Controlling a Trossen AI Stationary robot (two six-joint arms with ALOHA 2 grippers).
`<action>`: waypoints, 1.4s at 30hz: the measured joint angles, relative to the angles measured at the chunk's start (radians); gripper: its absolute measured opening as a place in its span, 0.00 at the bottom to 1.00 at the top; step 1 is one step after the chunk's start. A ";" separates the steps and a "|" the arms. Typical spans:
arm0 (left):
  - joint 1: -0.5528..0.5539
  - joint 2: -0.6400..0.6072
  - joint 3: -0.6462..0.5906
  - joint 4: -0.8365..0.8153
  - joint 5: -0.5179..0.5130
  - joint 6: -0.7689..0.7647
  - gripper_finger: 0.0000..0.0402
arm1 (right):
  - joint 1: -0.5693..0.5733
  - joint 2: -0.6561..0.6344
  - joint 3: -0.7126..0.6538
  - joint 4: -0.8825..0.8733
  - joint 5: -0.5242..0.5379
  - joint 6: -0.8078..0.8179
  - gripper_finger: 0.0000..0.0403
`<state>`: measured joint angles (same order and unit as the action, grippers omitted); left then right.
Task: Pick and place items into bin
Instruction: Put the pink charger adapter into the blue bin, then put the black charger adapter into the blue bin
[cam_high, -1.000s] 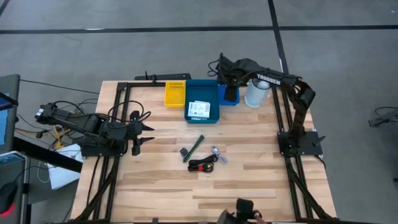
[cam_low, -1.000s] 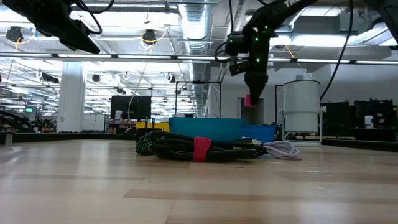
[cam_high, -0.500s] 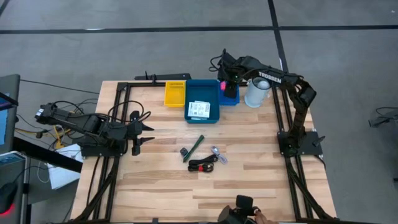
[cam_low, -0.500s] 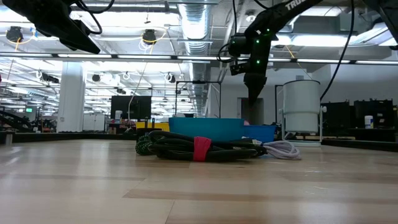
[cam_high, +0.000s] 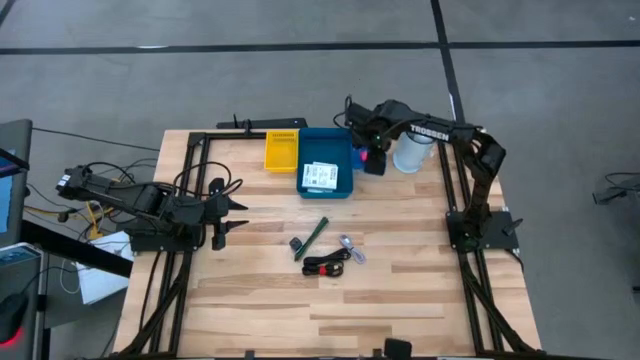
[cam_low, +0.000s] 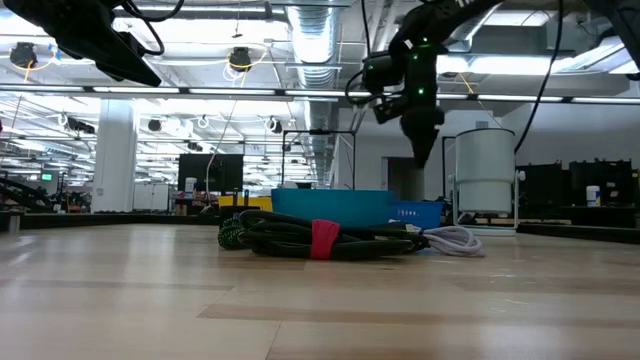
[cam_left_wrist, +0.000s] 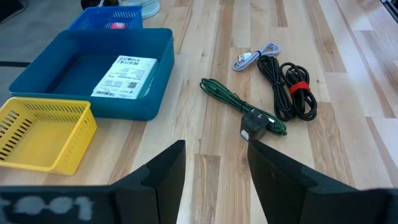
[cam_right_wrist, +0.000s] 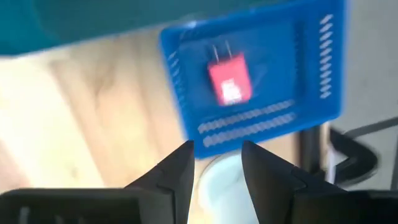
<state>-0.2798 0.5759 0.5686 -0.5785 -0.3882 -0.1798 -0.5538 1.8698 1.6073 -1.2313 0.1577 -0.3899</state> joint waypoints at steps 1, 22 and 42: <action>0.000 0.000 0.000 0.000 0.000 0.000 0.41 | 0.010 0.000 0.000 -0.026 0.000 0.014 0.32; 0.000 0.000 0.000 0.009 -0.070 0.084 0.41 | 0.257 0.000 -0.229 -0.096 -0.254 0.220 0.29; 0.000 0.000 0.000 0.354 -0.045 0.203 0.41 | 0.556 0.000 -0.458 0.120 -0.246 0.462 0.29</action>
<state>-0.2794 0.5762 0.5686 -0.2246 -0.4327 0.0232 0.0023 1.8694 1.1490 -1.1109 -0.0885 0.0722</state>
